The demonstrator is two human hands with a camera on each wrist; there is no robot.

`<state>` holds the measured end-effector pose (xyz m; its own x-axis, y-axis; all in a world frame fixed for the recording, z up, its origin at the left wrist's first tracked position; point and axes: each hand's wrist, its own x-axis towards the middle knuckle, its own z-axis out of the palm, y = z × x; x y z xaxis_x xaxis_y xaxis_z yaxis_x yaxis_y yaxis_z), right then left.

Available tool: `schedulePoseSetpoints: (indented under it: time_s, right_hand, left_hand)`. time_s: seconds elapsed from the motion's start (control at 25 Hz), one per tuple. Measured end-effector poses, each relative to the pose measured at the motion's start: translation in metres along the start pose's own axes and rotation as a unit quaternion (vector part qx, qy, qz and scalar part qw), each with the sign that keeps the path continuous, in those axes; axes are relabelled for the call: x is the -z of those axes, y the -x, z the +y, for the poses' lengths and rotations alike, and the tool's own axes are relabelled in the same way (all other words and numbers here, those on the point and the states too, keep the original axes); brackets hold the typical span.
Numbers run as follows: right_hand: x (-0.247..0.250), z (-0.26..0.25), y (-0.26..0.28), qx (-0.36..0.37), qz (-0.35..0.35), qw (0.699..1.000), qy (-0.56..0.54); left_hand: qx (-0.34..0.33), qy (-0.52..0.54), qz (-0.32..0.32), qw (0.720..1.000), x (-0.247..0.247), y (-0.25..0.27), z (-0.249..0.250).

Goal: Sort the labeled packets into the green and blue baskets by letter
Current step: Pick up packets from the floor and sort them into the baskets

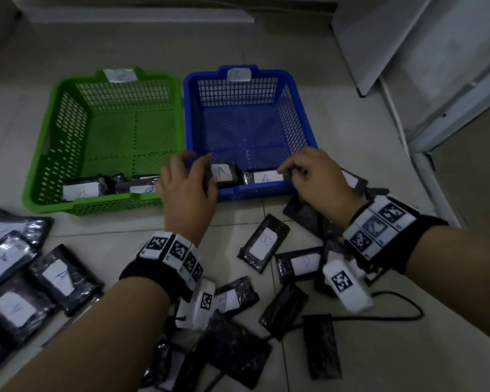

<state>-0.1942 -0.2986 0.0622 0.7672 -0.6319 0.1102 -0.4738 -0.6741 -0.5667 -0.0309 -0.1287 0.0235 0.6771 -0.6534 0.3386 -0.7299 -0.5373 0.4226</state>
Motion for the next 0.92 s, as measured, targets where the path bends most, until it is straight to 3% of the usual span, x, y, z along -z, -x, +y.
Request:
schedulePoseSetpoints:
  time_s: [0.04,0.08,0.16,0.24,0.36,0.56,0.68,0.8,0.92]
  right_hand:
    - [0.003,0.004,0.019,-0.003,0.011,1.000,-0.011]
    - [0.003,0.010,0.038,-0.015,0.006,1.000,-0.017]
    - [-0.002,0.023,0.070,-0.054,-0.045,0.997,-0.016]
    - [-0.008,0.038,0.091,-0.077,-0.144,0.986,0.027]
    - [-0.017,0.048,0.110,-0.047,-0.283,0.945,0.158]
    - [-0.021,0.036,0.108,-0.009,-0.299,0.915,0.269]
    - [-0.015,0.026,0.092,-0.059,-0.329,0.917,0.217]
    - [-0.011,0.008,0.073,-0.041,-0.352,0.923,0.151]
    - [-0.016,-0.020,0.050,-0.032,-0.365,0.930,-0.016]
  left_hand:
    - [-0.049,0.035,0.014,0.998,-0.003,0.013,0.007]
    - [-0.102,0.074,-0.013,0.992,-0.009,0.031,0.013]
    - [-0.137,0.132,-0.149,0.970,-0.025,0.068,0.020]
    - [-0.077,0.138,-0.232,0.960,-0.042,0.095,0.023]
    - [0.023,0.115,-0.246,0.962,-0.052,0.103,0.025]
    - [0.111,0.142,-0.321,0.930,-0.044,0.085,0.033]
    - [0.135,0.185,-0.371,0.900,-0.027,0.067,0.030]
    - [0.125,0.241,-0.418,0.867,0.004,0.039,0.012]
    - [0.187,0.383,-0.423,0.800,0.047,0.013,-0.019]
